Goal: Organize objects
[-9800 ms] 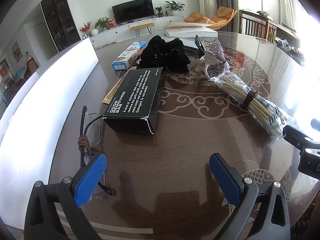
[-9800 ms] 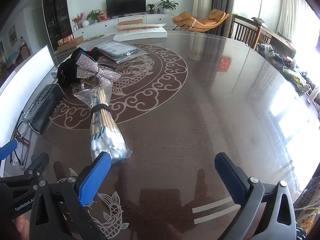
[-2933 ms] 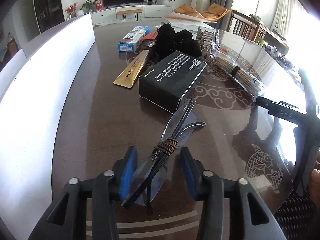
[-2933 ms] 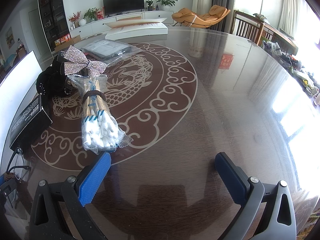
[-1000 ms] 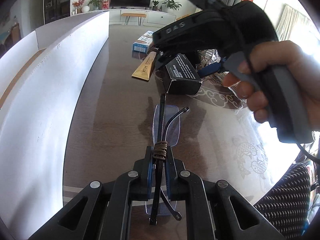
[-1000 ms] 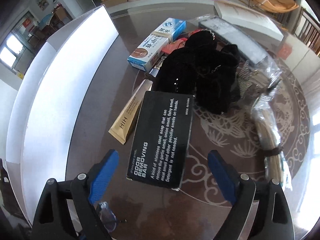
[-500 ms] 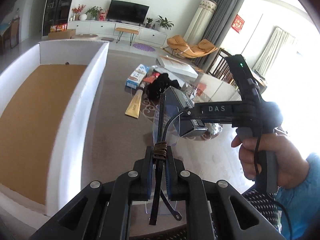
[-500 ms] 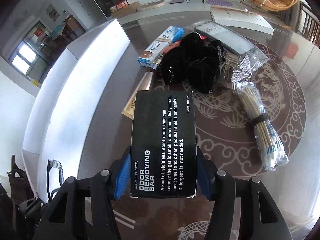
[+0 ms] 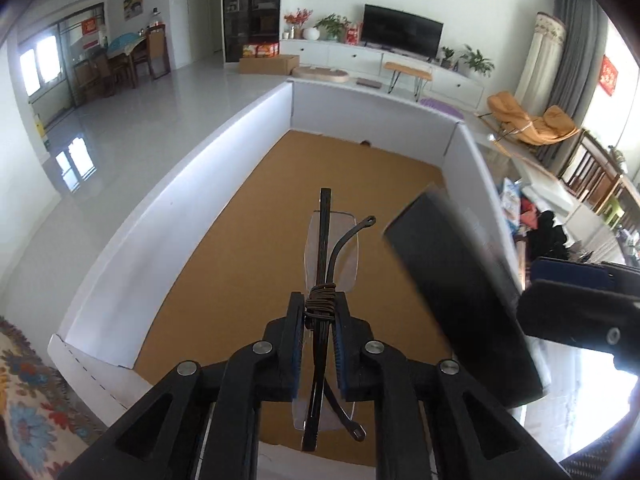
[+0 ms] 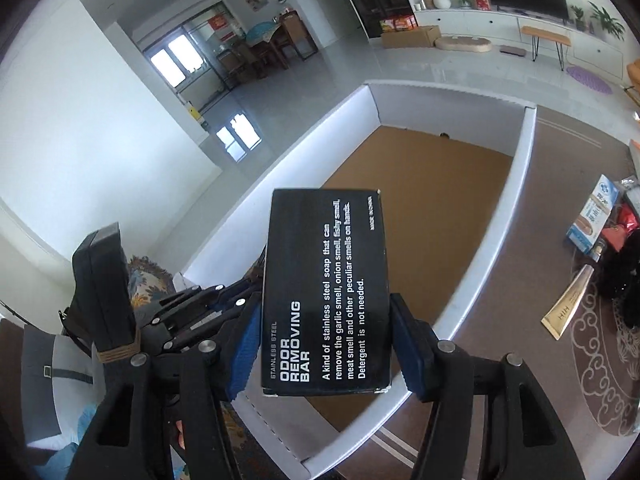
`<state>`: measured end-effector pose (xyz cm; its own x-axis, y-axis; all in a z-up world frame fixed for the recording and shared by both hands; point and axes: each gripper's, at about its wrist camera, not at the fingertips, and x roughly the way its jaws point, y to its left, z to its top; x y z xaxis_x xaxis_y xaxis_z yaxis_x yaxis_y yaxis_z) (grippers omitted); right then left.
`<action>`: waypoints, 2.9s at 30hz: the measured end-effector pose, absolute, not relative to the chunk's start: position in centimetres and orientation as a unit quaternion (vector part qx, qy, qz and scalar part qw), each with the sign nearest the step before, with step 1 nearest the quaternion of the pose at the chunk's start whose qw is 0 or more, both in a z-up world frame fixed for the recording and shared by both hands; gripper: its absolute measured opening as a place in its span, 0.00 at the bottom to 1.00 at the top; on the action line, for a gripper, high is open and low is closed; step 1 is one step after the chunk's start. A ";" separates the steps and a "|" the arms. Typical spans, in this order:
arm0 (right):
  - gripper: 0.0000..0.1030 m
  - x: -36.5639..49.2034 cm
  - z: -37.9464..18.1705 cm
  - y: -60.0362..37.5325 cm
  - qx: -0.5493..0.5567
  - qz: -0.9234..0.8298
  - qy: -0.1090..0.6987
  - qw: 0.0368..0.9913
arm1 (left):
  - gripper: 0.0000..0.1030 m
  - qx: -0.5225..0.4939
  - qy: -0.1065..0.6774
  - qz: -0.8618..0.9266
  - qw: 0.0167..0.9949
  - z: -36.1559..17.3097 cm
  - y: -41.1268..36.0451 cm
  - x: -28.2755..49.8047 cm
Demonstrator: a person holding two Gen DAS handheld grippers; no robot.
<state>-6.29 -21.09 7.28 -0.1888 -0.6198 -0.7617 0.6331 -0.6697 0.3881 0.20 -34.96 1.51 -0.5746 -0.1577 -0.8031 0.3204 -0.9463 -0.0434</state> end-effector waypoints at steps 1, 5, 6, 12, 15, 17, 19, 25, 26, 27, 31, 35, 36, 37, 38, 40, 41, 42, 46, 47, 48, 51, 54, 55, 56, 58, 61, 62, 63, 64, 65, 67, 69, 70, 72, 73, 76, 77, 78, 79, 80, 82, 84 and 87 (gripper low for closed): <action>0.64 -6.3 6.4 -21.5 0.496 -0.772 0.015 0.396 | 0.23 0.449 0.093 -0.877 0.143 0.9 -35.2 0.0; 0.79 -5.5 5.6 -19.0 0.478 -0.795 0.007 0.374 | 0.71 0.431 0.106 -0.884 0.145 0.6 -34.2 1.6; 0.81 -5.5 5.5 -17.5 0.468 -0.807 0.006 0.359 | 0.75 0.418 0.105 -0.891 0.142 1.0 -33.4 1.8; 1.00 -5.0 1.8 -6.6 0.412 -0.882 0.050 0.224 | 0.82 0.379 0.120 -0.918 0.011 4.9 -25.4 3.1; 1.00 -5.1 -2.1 -0.6 0.433 -0.887 0.073 0.146 | 0.98 0.383 0.109 -0.914 -0.080 5.6 -19.1 4.0; 1.00 -4.6 -4.2 2.8 0.450 -0.883 0.066 0.114 | 0.99 0.397 0.097 -0.904 -0.125 4.7 -15.3 3.8; 1.00 -4.5 -5.5 5.6 0.458 -0.883 0.048 0.091 | 0.99 0.422 0.080 -0.892 -0.140 2.2 -12.2 3.1; 1.00 -3.8 -7.1 9.1 0.455 -0.889 0.027 0.051 | 0.99 0.473 0.022 -0.875 -0.103 -5.4 -7.7 -0.4; 1.00 -3.8 -7.2 9.2 0.459 -0.887 0.026 0.043 | 0.99 0.473 0.019 -0.875 -0.098 -6.1 -7.6 -0.7; 1.00 -3.6 -7.1 9.3 0.457 -0.888 0.024 0.038 | 0.99 0.472 0.018 -0.876 -0.095 -6.5 -7.5 -1.0; 1.00 -3.3 -7.2 9.2 0.455 -0.890 0.022 0.030 | 0.99 0.471 0.010 -0.878 -0.088 -7.4 -7.3 -1.8; 1.00 -3.6 -7.6 9.5 0.456 -0.890 0.016 0.016 | 0.99 0.457 0.005 -0.886 -0.078 -7.4 -7.6 -2.1; 1.00 -3.6 -7.6 9.6 0.456 -0.890 0.013 0.011 | 0.99 0.453 -0.002 -0.888 -0.073 -7.5 -7.6 -2.1; 1.00 -3.7 -7.6 9.7 0.456 -0.890 0.011 0.007 | 0.99 0.450 -0.009 -0.890 -0.069 -7.5 -7.6 -2.2; 1.00 -3.7 -7.6 9.7 0.456 -0.890 0.010 0.005 | 0.99 0.450 -0.013 -0.890 -0.067 -7.5 -7.7 -2.2; 1.00 -3.8 -7.7 9.7 0.456 -0.890 0.009 0.004 | 0.99 0.451 -0.014 -0.890 -0.066 -7.5 -7.7 -2.2; 1.00 -3.8 -7.7 9.7 0.455 -0.890 0.009 0.004 | 1.00 0.452 -0.016 -0.889 -0.064 -7.5 -7.7 -2.2; 1.00 -3.8 -7.6 9.7 0.455 -0.890 0.008 0.002 | 1.00 0.456 -0.023 -0.888 -0.059 -7.6 -7.5 -2.3; 1.00 -3.9 -7.7 9.9 0.455 -0.891 0.002 -0.010 | 1.00 0.455 -0.028 -0.889 -0.050 -7.6 -7.4 -2.2; 1.00 -3.9 -7.7 9.9 0.455 -0.891 0.002 -0.010 | 1.00 0.455 -0.028 -0.889 -0.048 -7.6 -7.4 -2.1; 1.00 -3.9 -7.6 9.9 0.454 -0.891 0.001 -0.010 | 1.00 0.454 -0.028 -0.889 -0.050 -7.6 -7.5 -2.1; 1.00 -3.9 -7.7 9.9 0.454 -0.891 0.001 -0.011 | 1.00 0.454 -0.029 -0.889 -0.050 -7.6 -7.5 -1.8; 1.00 -3.9 -7.7 9.9 0.453 -0.891 0.001 -0.011 | 1.00 0.454 -0.029 -0.889 -0.050 -7.5 -7.5 -1.8; 1.00 -3.9 -7.7 9.9 0.453 -0.891 0.001 -0.011 | 1.00 0.454 -0.029 -0.889 -0.050 -7.5 -7.5 -1.9; 1.00 -3.9 -7.7 9.8 0.454 -0.891 0.001 -0.011 | 1.00 0.454 -0.029 -0.889 -0.050 -7.6 -7.5 -1.9; 1.00 -3.9 -7.7 9.9 0.453 -0.891 0.001 -0.010 | 1.00 0.455 -0.030 -0.889 -0.051 -7.5 -7.5 -1.8; 1.00 -3.8 -7.7 9.9 0.453 -0.892 0.000 -0.009 | 1.00 0.459 -0.032 -0.886 -0.058 -7.5 -7.4 -2.1; 1.00 -3.8 -7.7 9.9 0.453 -0.892 -0.001 -0.010 | 1.00 0.460 -0.036 -0.885 -0.064 -7.4 -7.3 -2.3; 1.00 -3.8 -7.7 10.0 0.452 -0.892 -0.002 -0.013 | 1.00 0.462 -0.039 -0.883 -0.071 -7.4 -7.3 -2.6; 1.00 -3.8 -7.8 10.1 0.452 -0.892 -0.003 -0.014 | 1.00 0.463 -0.042 -0.882 -0.077 -7.4 -7.2 -2.9; 1.00 -3.8 -7.8 10.2 0.452 -0.892 -0.004 -0.015 | 1.00 0.464 -0.045 -0.881 -0.081 -7.4 -7.1 -3.2; 1.00 -3.8 -7.8 10.1 0.452 -0.892 -0.004 -0.015 | 1.00 0.461 -0.047 -0.882 -0.086 -7.4 -7.0 -3.6; 1.00 -3.8 -7.8 10.1 0.452 -0.892 -0.003 -0.015 | 1.00 0.457 -0.047 -0.884 -0.086 -7.3 -6.9 -3.7; 1.00 -3.8 -7.8 10.2 0.452 -0.892 -0.004 -0.015 | 1.00 0.457 -0.046 -0.884 -0.086 -7.4 -6.9 -3.7; 1.00 -3.8 -7.8 10.2 0.452 -0.892 -0.004 -0.015 | 1.00 0.457 -0.046 -0.884 -0.086 -7.4 -6.9 -3.7; 1.00 -3.8 -7.8 10.2 0.452 -0.892 -0.004 -0.015 | 1.00 0.457 -0.046 -0.884 -0.086 -7.4 -6.9 -3.7; 1.00 -3.8 -7.8 10.2 0.452 -0.892 -0.004 -0.015 | 1.00 0.457 -0.046 -0.884 -0.086 -7.4 -6.9 -3.7; 1.00 -3.8 -7.8 10.2 0.452 -0.892 -0.004 -0.015 | 1.00 0.457 -0.046 -0.884 -0.086 -7.4 -6.9 -3.7; 1.00 -3.8 -7.8 10.2 0.452 -0.892 -0.004 -0.015 | 1.00 0.457 -0.046 -0.884 -0.086 -7.4 -6.9 -3.7; 1.00 -3.8 -7.8 10.2 0.452 -0.892 -0.004 -0.015 | 1.00 0.457 -0.046 -0.884 -0.086 -7.4 -6.9 -3.7; 1.00 -3.8 -7.8 10.2 0.452 -0.892 -0.004 -0.015 | 1.00 0.457 -0.046 -0.884 -0.086 -7.4 -6.9 -3.7; 1.00 -3.8 -7.8 10.2 0.452 -0.892 -0.004 -0.015 | 1.00 0.457 -0.046 -0.884 -0.086 -7.4 -6.9 -3.7; 1.00 -3.8 -7.8 10.2 0.452 -0.892 -0.004 -0.015 | 1.00 0.457 -0.046 -0.884 -0.086 -7.4 -6.9 -3.7; 1.00 -3.8 -7.8 10.2 0.452 -0.892 -0.004 -0.015 | 1.00 0.457 -0.046 -0.884 -0.086 -7.4 -6.9 -3.8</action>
